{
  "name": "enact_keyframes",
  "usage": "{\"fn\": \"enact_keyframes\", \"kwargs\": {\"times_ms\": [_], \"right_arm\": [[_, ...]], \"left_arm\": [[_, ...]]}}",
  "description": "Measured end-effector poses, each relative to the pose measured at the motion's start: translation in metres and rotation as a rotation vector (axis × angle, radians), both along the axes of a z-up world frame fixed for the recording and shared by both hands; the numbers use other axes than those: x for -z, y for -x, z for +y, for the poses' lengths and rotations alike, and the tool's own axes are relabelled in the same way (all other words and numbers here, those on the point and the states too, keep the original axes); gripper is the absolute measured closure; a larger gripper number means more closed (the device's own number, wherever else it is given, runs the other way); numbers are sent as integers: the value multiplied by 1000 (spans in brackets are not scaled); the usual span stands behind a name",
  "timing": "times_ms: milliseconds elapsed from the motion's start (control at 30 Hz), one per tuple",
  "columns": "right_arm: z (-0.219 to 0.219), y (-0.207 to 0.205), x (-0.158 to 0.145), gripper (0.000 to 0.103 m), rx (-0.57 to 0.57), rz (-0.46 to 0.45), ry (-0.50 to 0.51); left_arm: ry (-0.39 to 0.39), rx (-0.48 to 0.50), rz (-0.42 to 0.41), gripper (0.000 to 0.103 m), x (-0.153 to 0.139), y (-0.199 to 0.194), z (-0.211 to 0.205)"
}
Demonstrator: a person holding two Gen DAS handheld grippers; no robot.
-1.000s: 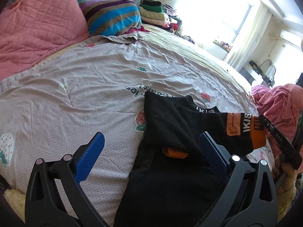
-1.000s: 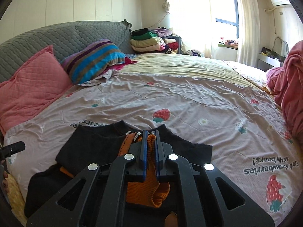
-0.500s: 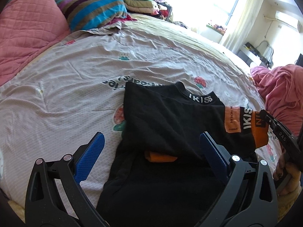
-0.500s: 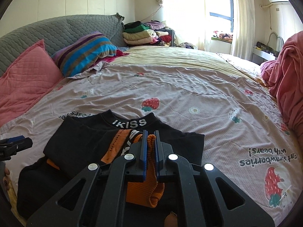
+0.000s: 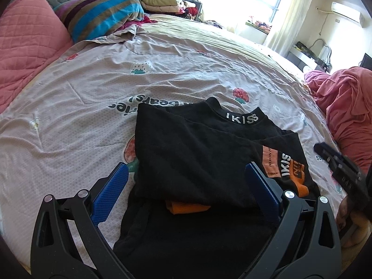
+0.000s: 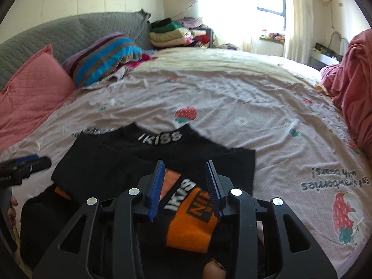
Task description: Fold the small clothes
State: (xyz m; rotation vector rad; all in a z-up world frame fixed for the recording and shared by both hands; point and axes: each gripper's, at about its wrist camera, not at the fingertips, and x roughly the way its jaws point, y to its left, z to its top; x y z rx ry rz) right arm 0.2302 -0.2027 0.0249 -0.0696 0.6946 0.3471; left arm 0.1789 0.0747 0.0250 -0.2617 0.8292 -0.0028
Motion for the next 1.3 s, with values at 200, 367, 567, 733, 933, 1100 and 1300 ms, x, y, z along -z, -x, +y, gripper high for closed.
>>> {"fn": "enact_keyframes", "kwargs": {"times_ms": [200,367,567,733,933,1100,1300], "right_arm": [[34,5,20,67,-102,75,39],[63,8,37,63,-167,128,92],[58,3,62,53,-119,204,157],[42,3,69,54,-105,219,112],[41,9,61,46,-82,201,68],[33,15,52,41,-72,196,3],[30,20,43,29,-65,187,-37]], "left_arm": [[20,41,0,45,9,-14,-3],[37,88,74,52,33,-22,-8],[58,80,123,57,59,-19,0],[62,80,112,57,59,-15,-1],[47,78,102,55,54,-11,-4],[49,76,93,51,50,-6,-4],[43,80,88,46,47,-2,-8]]}}
